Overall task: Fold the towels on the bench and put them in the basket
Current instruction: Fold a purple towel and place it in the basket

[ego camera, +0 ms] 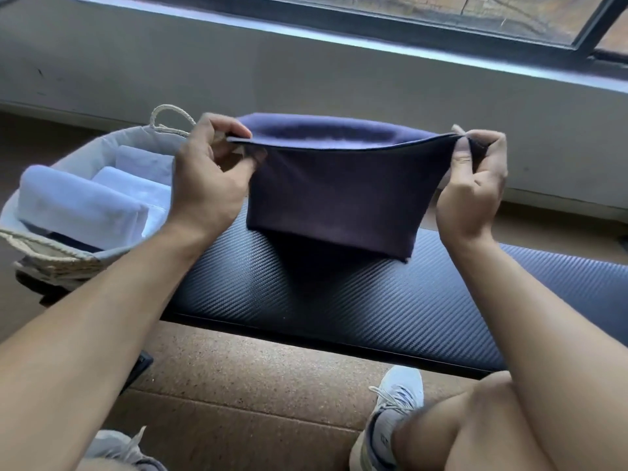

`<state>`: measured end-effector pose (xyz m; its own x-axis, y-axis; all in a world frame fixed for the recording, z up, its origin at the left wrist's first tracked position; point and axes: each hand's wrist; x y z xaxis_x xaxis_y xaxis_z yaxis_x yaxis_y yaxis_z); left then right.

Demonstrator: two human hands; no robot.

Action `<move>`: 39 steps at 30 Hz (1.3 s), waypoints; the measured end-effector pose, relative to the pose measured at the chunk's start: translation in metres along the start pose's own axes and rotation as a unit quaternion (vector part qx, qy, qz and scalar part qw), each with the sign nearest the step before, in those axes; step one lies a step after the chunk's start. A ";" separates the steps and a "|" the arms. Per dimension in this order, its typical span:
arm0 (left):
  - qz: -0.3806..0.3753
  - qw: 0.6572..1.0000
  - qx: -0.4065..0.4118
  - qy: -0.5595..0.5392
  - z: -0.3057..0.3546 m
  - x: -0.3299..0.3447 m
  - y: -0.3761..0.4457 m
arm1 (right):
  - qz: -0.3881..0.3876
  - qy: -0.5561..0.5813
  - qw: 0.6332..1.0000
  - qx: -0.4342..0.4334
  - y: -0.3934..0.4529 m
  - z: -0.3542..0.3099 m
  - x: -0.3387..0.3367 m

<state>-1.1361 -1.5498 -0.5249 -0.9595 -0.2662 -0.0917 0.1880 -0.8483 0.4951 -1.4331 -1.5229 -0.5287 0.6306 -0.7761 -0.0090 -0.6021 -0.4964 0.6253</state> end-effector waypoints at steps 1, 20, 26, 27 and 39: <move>0.014 1.000 0.019 0.008 0.004 -0.001 0.001 | -0.002 0.012 1.000 -0.013 0.000 -0.004 -0.002; -0.457 0.844 0.002 0.280 -0.036 -0.085 -0.087 | -0.709 -0.239 0.629 0.213 -0.050 0.008 -0.086; -0.489 0.826 -0.071 0.273 -0.032 -0.086 -0.086 | -0.728 -0.209 0.579 0.301 -0.050 -0.011 -0.087; -0.480 0.832 -0.080 0.264 -0.031 -0.085 -0.084 | -0.727 -0.200 0.579 0.311 -0.048 -0.015 -0.087; -0.178 0.945 -0.108 0.254 -0.030 -0.048 -0.045 | -0.267 -0.084 0.909 0.307 -0.034 0.000 -0.032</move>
<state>-1.0919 -1.5123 -0.5689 -0.7559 -0.0863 -0.6490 -0.0360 -0.9843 0.1729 -1.4325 -1.4814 -0.5499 0.8607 -0.3835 -0.3347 -0.4249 -0.9034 -0.0573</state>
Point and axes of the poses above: each hand's wrist, its own y-axis towards the middle knuckle, its own x-axis out of the palm, z = x × y, and after that the axes turned 5 degrees about z, right-handed
